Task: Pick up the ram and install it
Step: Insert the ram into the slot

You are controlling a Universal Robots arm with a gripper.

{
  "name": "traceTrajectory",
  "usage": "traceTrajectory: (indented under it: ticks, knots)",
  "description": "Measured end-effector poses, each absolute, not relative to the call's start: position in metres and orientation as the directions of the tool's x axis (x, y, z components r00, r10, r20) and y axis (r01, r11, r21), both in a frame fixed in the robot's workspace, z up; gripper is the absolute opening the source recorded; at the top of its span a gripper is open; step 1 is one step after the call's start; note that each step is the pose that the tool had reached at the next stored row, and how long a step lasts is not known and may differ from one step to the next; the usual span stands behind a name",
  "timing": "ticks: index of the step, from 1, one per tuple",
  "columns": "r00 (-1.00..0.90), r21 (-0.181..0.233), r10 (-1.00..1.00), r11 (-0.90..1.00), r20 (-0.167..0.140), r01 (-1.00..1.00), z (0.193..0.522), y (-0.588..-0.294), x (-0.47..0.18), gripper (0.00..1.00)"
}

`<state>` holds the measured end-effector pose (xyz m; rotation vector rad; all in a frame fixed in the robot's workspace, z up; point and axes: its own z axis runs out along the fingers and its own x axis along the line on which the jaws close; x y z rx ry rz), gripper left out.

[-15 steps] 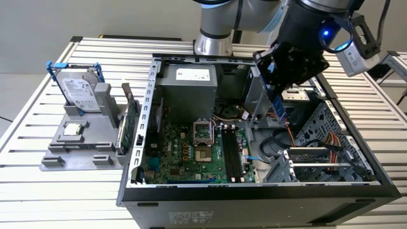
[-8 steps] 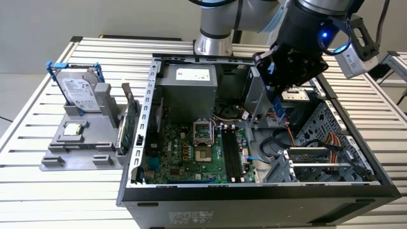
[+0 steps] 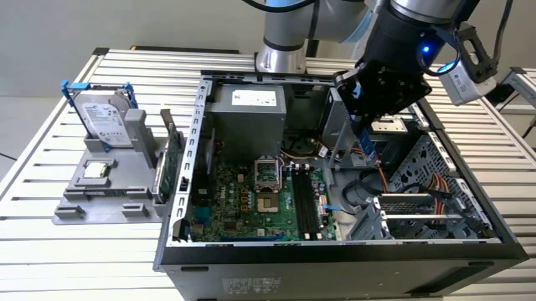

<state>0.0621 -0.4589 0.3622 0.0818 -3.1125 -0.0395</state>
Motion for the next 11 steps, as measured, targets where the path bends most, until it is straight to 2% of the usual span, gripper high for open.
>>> traceTrajectory:
  ticks: [11]
  knots:
    - [-0.998,0.024,-0.051,0.998,0.027,-0.051,0.3594,-0.4589,0.0621,0.0]
